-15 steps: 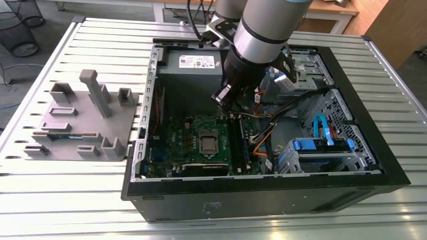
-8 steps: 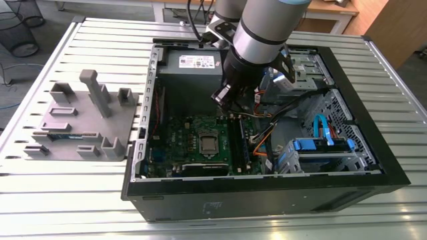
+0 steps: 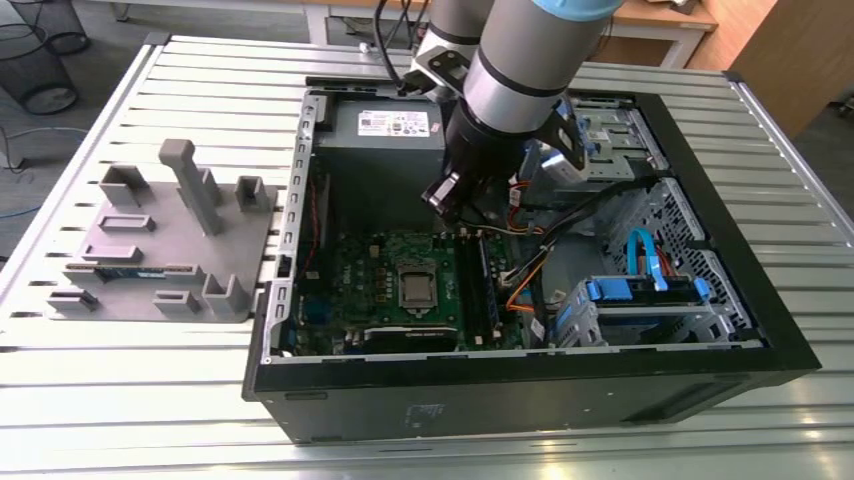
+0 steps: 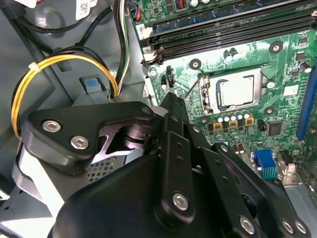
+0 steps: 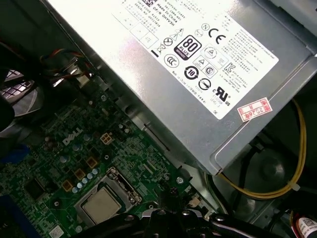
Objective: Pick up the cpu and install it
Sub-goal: 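Install the first cpu locking lever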
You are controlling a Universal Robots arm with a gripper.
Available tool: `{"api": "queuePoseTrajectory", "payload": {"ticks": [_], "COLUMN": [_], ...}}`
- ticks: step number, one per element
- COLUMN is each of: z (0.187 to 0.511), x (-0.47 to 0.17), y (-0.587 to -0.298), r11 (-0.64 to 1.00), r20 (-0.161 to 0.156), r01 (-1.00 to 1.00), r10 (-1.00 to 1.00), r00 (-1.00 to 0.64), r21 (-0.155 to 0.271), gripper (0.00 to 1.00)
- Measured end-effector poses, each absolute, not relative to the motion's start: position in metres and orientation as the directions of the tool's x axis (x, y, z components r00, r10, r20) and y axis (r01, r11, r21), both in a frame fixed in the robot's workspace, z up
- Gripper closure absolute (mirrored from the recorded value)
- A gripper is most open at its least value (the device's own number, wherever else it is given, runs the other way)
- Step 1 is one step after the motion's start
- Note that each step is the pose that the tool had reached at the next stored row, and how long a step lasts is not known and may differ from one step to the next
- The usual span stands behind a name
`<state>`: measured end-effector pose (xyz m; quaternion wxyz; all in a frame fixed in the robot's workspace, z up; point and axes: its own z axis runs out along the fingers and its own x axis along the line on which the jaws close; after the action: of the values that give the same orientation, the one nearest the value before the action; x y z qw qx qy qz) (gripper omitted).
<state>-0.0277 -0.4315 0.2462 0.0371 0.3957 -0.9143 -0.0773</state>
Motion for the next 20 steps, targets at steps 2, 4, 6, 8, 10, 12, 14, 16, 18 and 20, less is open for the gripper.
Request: {"api": "queuePoseTrajectory", "payload": {"ticks": [2, 4, 6, 8, 10, 12, 14, 16, 18, 20], "z": [0.2452, 0.2438, 0.2422, 0.2413, 0.2409, 0.2407, 0.2406, 0.2406, 0.2408, 0.2407], "x": [-0.0277, -0.0277, -0.0277, -0.0277, -0.0277, -0.0277, -0.0277, -0.0277, -0.0277, -0.0278], "y": [-0.4315, -0.4315, -0.4315, -0.4315, -0.4315, -0.4314, -0.4315, -0.4318, -0.4323, -0.4329], "r11": [0.675, 0.676, 0.676, 0.676, 0.676, 0.676, 0.677, 0.678, 0.679, 0.680], "r20": [0.010, 0.012, 0.012, 0.013, 0.013, 0.015, 0.018, 0.023, 0.028, 0.031], "r01": [-0.718, -0.718, -0.718, -0.718, -0.718, -0.718, -0.718, -0.718, -0.718, -0.718], "r10": [-0.729, -0.730, -0.730, -0.730, -0.730, -0.730, -0.730, -0.730, -0.729, -0.729], "r00": [-0.684, -0.684, -0.684, -0.684, -0.683, -0.683, -0.683, -0.683, -0.683, -0.683], "r21": [0.168, 0.166, 0.166, 0.165, 0.165, 0.163, 0.160, 0.155, 0.151, 0.148], "gripper": [0.89, 0.89, 0.89, 0.89, 0.89, 0.89, 0.89, 0.89, 0.89, 0.89]}}
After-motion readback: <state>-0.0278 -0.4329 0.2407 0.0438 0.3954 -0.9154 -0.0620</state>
